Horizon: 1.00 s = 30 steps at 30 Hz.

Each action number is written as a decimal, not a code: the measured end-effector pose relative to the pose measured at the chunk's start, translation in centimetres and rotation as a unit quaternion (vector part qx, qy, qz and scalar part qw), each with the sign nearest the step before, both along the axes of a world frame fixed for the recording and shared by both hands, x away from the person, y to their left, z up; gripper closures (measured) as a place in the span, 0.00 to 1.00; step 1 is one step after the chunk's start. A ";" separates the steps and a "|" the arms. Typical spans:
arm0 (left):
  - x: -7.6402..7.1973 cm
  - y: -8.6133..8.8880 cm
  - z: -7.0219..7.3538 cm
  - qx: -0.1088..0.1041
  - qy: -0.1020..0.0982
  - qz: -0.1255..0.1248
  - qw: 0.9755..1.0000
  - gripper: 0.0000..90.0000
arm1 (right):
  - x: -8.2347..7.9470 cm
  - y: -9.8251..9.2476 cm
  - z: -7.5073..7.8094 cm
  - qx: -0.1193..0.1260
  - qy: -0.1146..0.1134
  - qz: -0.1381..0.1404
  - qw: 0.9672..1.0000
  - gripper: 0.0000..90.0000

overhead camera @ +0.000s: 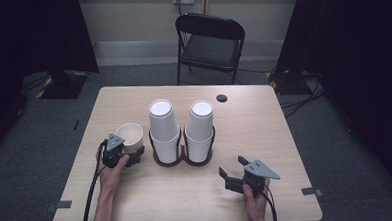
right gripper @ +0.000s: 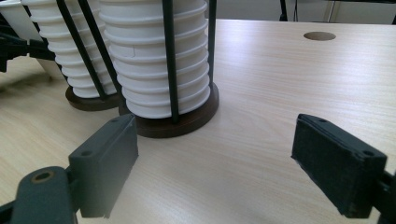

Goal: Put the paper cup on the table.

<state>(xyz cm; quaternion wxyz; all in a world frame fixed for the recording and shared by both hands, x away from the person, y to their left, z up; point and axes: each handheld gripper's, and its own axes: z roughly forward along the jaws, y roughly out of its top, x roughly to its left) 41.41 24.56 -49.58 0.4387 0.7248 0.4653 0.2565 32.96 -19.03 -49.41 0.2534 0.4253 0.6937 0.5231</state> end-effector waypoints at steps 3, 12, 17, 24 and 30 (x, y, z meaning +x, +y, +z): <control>-0.5 -0.2 0.0 0.006 -0.008 0.007 1.000 0.17 | 0.0 0.0 0.0 0.001 0.000 -0.001 1.000 0.15; -2.3 0.6 0.0 -0.025 -0.026 0.016 0.999 0.17 | -0.1 -0.1 0.0 0.003 0.000 0.000 1.000 0.15; -3.6 0.9 0.0 -0.028 -0.031 0.020 0.999 0.17 | -0.1 -0.1 0.0 0.006 -0.002 -0.003 1.000 0.15; -6.5 1.6 0.2 -0.053 -0.053 0.017 0.997 0.17 | -0.1 -0.2 0.0 0.011 -0.002 -0.003 1.000 0.16; -9.1 -0.3 0.0 -0.048 -0.071 0.010 0.996 0.17 | -0.1 -0.2 0.0 0.011 -0.003 -0.005 1.000 0.16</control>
